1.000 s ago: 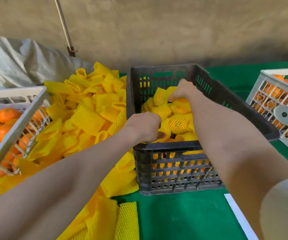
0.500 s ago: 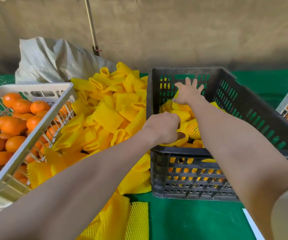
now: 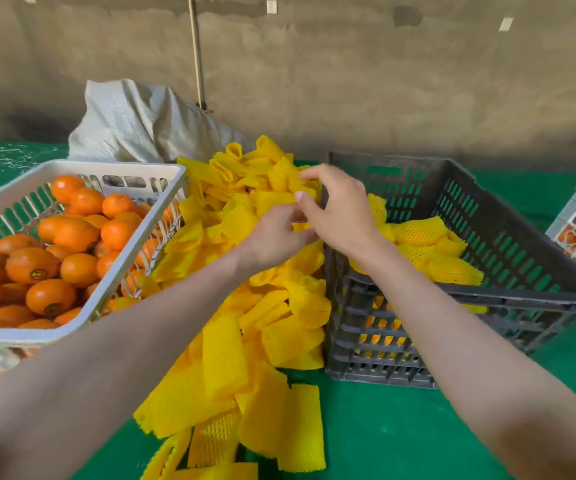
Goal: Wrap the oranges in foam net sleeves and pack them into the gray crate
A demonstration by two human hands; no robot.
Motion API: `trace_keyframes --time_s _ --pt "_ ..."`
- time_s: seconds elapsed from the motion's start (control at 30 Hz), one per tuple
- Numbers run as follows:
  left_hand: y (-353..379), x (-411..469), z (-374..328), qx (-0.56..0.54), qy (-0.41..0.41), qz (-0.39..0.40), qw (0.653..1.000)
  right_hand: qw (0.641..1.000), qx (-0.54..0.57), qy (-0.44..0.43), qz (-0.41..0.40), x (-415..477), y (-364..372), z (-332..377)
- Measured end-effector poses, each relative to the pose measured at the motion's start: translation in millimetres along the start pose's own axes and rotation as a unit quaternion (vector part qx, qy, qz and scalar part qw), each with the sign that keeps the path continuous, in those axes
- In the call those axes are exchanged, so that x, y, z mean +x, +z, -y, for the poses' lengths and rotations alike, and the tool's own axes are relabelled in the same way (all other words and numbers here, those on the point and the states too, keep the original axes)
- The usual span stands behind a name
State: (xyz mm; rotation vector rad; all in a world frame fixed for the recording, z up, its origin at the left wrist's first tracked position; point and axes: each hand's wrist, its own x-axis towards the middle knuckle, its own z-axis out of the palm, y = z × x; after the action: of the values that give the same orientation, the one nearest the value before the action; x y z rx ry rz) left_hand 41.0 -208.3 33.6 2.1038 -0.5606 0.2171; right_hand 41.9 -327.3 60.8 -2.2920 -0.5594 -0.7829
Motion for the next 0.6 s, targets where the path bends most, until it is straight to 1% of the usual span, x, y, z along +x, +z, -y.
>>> trace_keyframes --time_s 0.07,0.1,0.17,0.2,0.27,0.33,0.4,0.47,0.53,0.6 --pt "-34.7 -17.0 17.2 0.007 -0.035 -0.051 0.998 0.998 0.038 -0.007 0.039 -21.4 19.7 19.8" --pt "-48.7 -26.1 25.7 0.017 -0.056 -0.064 0.996 0.996 0.055 -0.006 0.074 -32.8 33.7 26.8" --pt "-67.8 -45.2 43.3 0.022 -0.109 -0.061 0.992 0.984 0.069 0.027 0.162 -55.8 67.2 35.0" --pt "-73.4 -55.2 51.2 0.018 -0.136 -0.052 0.989 0.975 0.053 0.063 0.206 -67.1 84.8 36.9" --pt "-80.9 -74.9 62.2 -0.004 -0.172 -0.048 0.984 0.945 -0.038 0.145 0.29 -86.6 118.3 39.2" --pt "-85.4 -91.3 69.2 -0.014 -0.174 -0.057 0.983 0.911 -0.112 0.201 0.341 -101.4 142.7 38.9" --pt "-90.0 -103.7 73.7 -0.016 -0.176 -0.056 0.983 0.895 -0.115 0.229 0.366 -109.3 156.8 38.3" --pt "-94.0 -113.3 78.2 -0.025 -0.182 -0.054 0.982 0.891 -0.091 0.231 0.381 -110.5 161.8 38.7" --pt "-97.4 -120.4 82.8 -0.023 -0.185 -0.057 0.981 0.909 -0.054 0.227 0.345 -104.0 157.2 41.8" --pt "-99.6 -125.4 85.4 -0.033 -0.201 -0.061 0.977 0.932 0.047 0.233 0.273 -88.9 142.6 50.7"
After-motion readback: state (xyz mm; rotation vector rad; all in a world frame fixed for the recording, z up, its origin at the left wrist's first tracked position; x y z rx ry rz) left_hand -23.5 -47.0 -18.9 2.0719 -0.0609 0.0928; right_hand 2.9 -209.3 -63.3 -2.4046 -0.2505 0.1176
